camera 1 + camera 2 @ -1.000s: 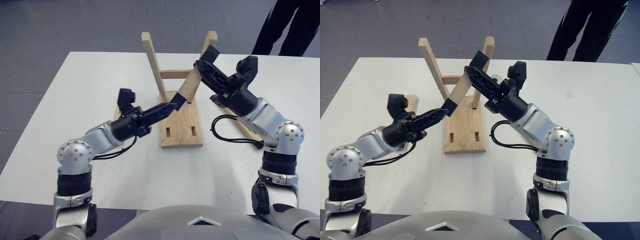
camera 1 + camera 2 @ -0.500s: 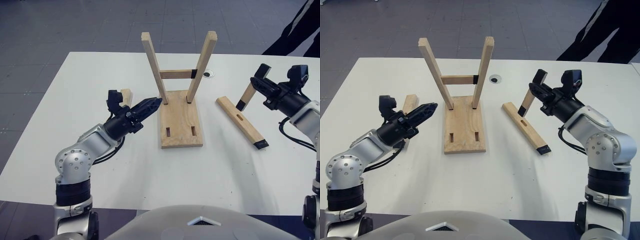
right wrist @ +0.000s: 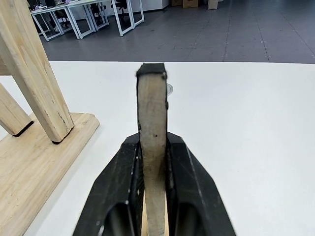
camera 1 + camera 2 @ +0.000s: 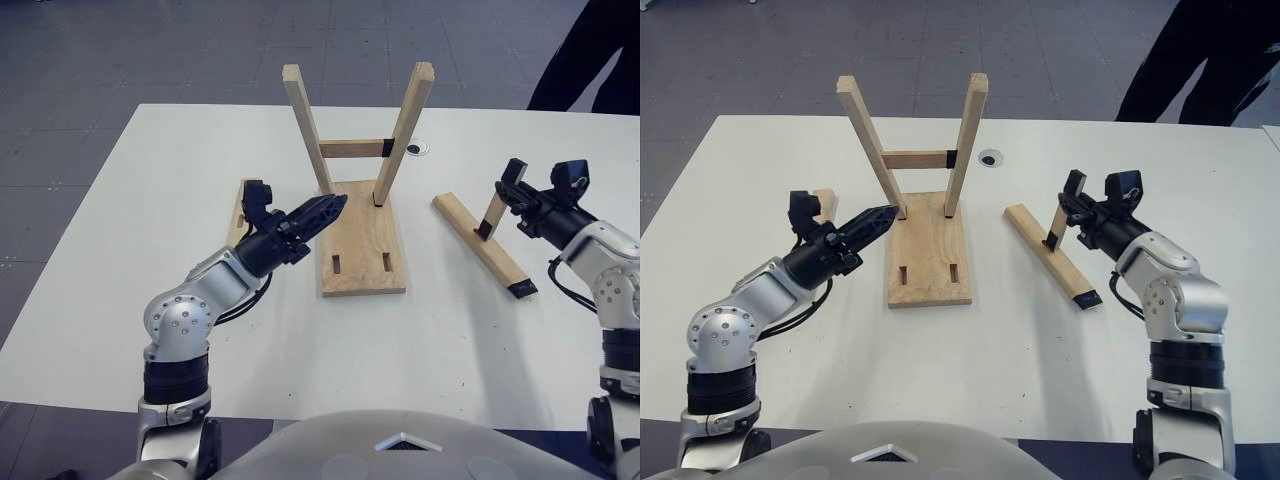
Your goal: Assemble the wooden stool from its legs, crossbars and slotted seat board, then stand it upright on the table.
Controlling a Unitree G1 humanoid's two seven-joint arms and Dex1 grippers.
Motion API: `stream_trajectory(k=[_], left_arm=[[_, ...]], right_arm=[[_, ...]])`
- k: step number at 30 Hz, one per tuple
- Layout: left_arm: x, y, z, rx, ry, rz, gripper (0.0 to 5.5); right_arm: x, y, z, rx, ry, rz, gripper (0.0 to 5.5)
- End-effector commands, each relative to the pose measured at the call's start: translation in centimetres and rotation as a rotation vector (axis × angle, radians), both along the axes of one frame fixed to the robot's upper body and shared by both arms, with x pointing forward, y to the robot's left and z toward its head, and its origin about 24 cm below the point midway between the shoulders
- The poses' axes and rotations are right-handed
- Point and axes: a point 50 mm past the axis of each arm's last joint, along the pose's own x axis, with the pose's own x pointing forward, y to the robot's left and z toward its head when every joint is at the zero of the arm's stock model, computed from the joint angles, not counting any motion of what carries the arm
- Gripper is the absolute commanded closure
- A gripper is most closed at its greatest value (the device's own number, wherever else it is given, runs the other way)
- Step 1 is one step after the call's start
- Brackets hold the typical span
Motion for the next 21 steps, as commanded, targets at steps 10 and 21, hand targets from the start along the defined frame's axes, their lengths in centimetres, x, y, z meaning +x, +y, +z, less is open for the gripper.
stream_trajectory(k=[10, 21], left_arm=[[0.1, -0.1, 0.1, 0.023, 0.003, -0.004, 3.17], [0.0, 0.2, -0.2, 0.028, 0.016, 0.005, 3.17]], right_arm=[[-0.6, 0.4, -5.7, -0.127, 0.068, 0.052, 5.09], [-11.3, -0.8, -14.9, -0.080, 0.083, -0.145, 5.10]])
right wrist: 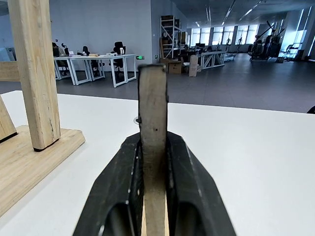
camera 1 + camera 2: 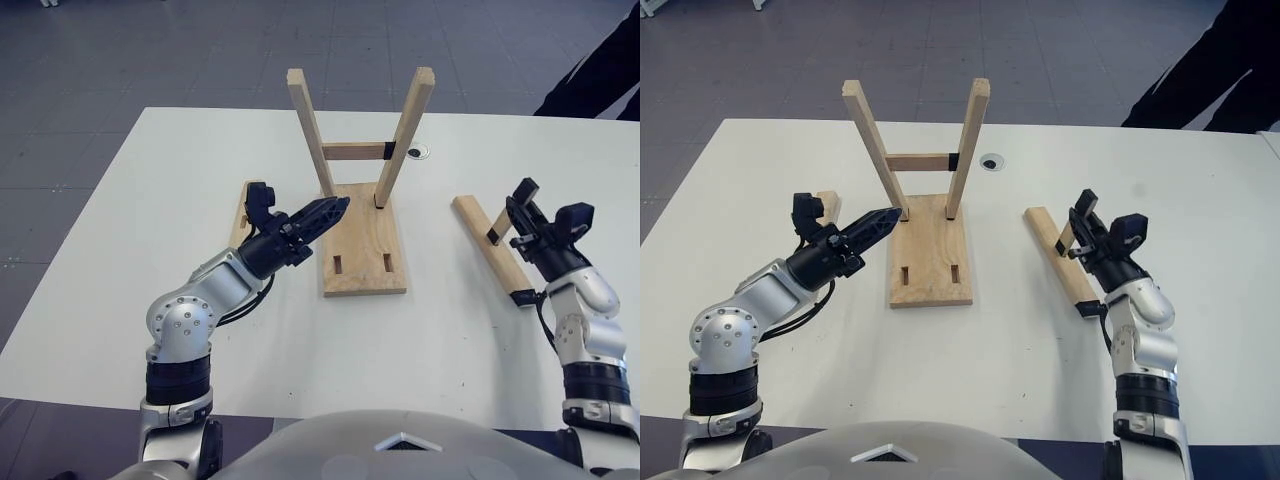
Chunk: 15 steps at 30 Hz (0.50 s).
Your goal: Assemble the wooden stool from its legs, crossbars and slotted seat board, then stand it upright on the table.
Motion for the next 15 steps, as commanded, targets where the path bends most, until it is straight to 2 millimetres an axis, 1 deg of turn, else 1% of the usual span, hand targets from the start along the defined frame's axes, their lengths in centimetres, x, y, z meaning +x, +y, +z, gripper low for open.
stream_trajectory(k=[1, 3, 5, 7, 9, 11, 12, 13, 15], left_arm=[[0.1, 0.3, -0.1, 0.029, 0.010, 0.007, 3.17], [0.1, 0.2, -0.2, 0.030, 0.014, 0.009, 3.17], [0.1, 0.2, -0.2, 0.030, 0.016, 0.009, 3.17], [0.1, 0.2, -0.3, 0.031, 0.017, 0.009, 3.17], [0.1, 0.1, -0.3, 0.033, 0.017, 0.007, 3.17], [0.1, 0.1, -0.3, 0.034, 0.014, 0.006, 3.17], [0.1, 0.1, -0.3, 0.035, 0.013, 0.006, 3.17], [0.1, 0.1, -0.3, 0.035, 0.013, 0.005, 3.17], [0.0, 0.1, -0.4, 0.035, 0.014, 0.010, 3.17]], right_arm=[[-8.1, 0.6, -10.1, 0.002, 0.414, -0.087, 5.10], [-9.3, 0.8, -11.3, 0.036, 0.445, -0.115, 5.10], [-10.1, 1.1, -12.3, 0.060, 0.472, -0.131, 5.10], [-10.0, 1.4, -12.3, 0.074, 0.468, -0.124, 5.10], [-9.7, 1.2, -12.4, 0.075, 0.469, -0.125, 5.10], [-9.1, 1.1, -12.2, 0.070, 0.467, -0.112, 5.10], [-8.6, 1.1, -11.7, 0.071, 0.447, -0.103, 5.10], [-7.8, 1.3, -11.0, 0.076, 0.414, -0.092, 5.10], [-5.5, 2.1, -9.5, 0.093, 0.340, -0.068, 5.10]])
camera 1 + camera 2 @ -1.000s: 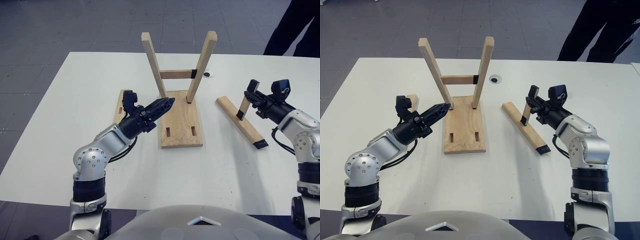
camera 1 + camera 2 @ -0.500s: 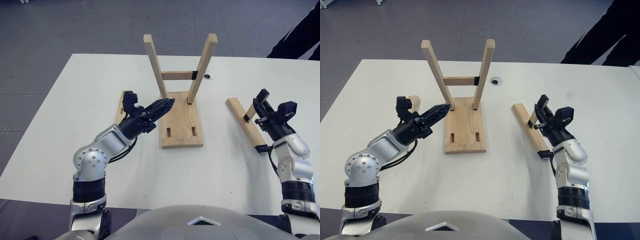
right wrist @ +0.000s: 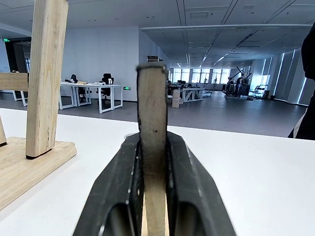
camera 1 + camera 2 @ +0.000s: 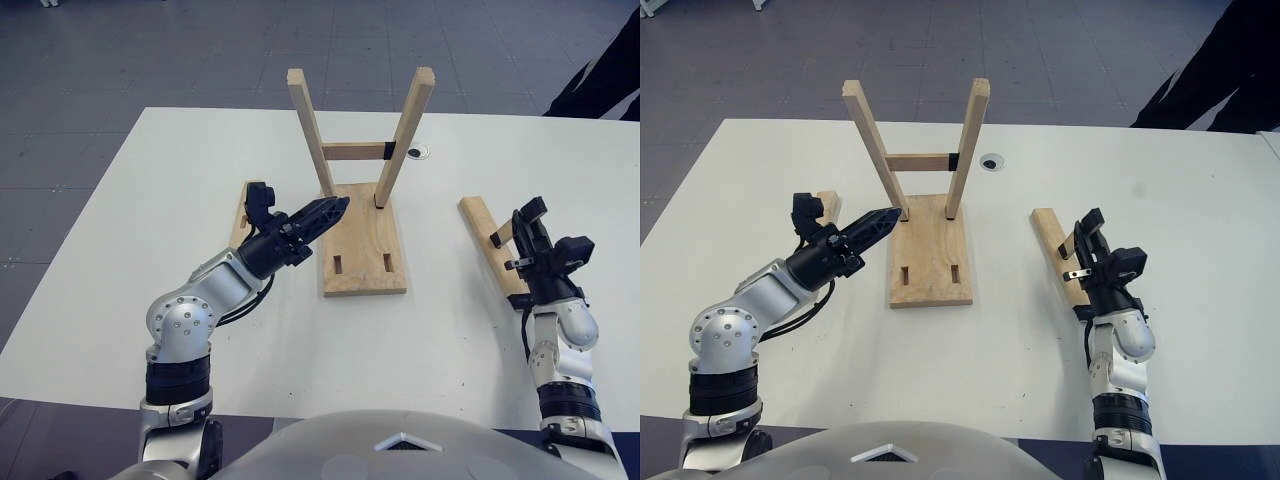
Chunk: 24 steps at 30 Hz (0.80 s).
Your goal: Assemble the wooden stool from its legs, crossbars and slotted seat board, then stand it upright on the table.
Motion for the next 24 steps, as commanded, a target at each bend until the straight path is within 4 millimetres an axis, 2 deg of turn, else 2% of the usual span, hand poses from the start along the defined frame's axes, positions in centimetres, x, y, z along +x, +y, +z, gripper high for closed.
stream_trajectory(k=[1, 8, 13, 19, 22, 23, 24], left_arm=[[0.0, 0.1, -0.3, 0.034, 0.014, 0.011, 3.17], [0.1, 0.3, -0.2, 0.036, 0.010, 0.014, 3.17], [0.1, 0.5, -0.3, 0.038, 0.008, 0.020, 3.17], [0.1, 0.5, -0.3, 0.040, 0.006, 0.016, 3.17], [0.1, 0.5, -0.3, 0.040, 0.006, 0.015, 3.17], [0.1, 0.4, -0.3, 0.039, 0.006, 0.015, 3.17], [0.1, 0.4, -0.3, 0.039, 0.005, 0.014, 3.17]], right_arm=[[-2.7, 1.9, -7.1, 0.108, 0.468, 0.023, 5.10], [1.4, 4.3, -4.5, 0.112, 0.346, 0.057, 5.10], [1.4, 4.6, -3.8, 0.037, 0.330, 0.065, 5.10], [2.2, 4.6, -0.1, 0.007, 0.201, 0.023, 5.10], [2.5, 4.9, 0.7, 0.007, 0.187, 0.036, 5.10], [2.6, 5.0, 0.6, -0.005, 0.195, 0.041, 4.68], [2.6, 5.0, 0.6, -0.016, 0.198, 0.042, 4.48]])
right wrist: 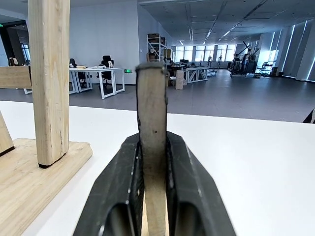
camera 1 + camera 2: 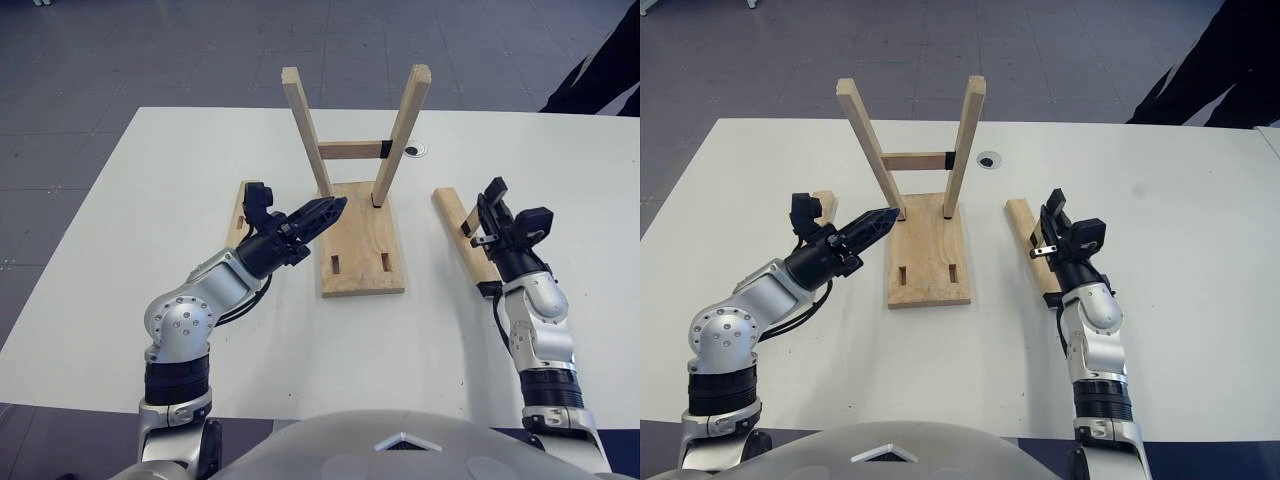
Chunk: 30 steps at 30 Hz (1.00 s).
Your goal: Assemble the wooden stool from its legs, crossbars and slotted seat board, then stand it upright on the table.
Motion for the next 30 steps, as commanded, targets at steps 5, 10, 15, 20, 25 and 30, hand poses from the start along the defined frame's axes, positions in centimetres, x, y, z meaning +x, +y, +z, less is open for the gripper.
stream_trajectory(k=[5, 10, 15, 20, 25, 30], left_arm=[[0.0, 0.3, -0.3, 0.020, 0.012, 0.002, 3.17], [-0.2, 0.3, -0.4, 0.019, 0.018, 0.004, 3.17], [-0.3, 0.7, -0.6, 0.019, 0.026, 0.021, 3.17], [-0.5, 1.1, -0.9, 0.017, 0.031, 0.048, 3.17], [-0.7, 1.5, -0.9, 0.019, 0.029, 0.074, 3.17], [0.0, 1.0, -0.6, 0.038, 0.002, 0.076, 3.17]], right_arm=[[-0.4, 0.5, -1.2, -0.040, 0.085, 0.012, 3.74], [-0.8, 0.0, -1.1, -0.063, 0.095, -0.016, 2.90], [-2.5, -1.2, 2.2, -0.093, 0.043, -0.030, 2.62], [-3.7, -0.1, 7.7, -0.092, -0.063, 0.039, 2.62], [-1.4, 0.9, 16.9, -0.100, -0.307, 0.111, 2.62], [4.6, 1.8, 20.2, 0.019, -0.232, 0.013, 2.62]])
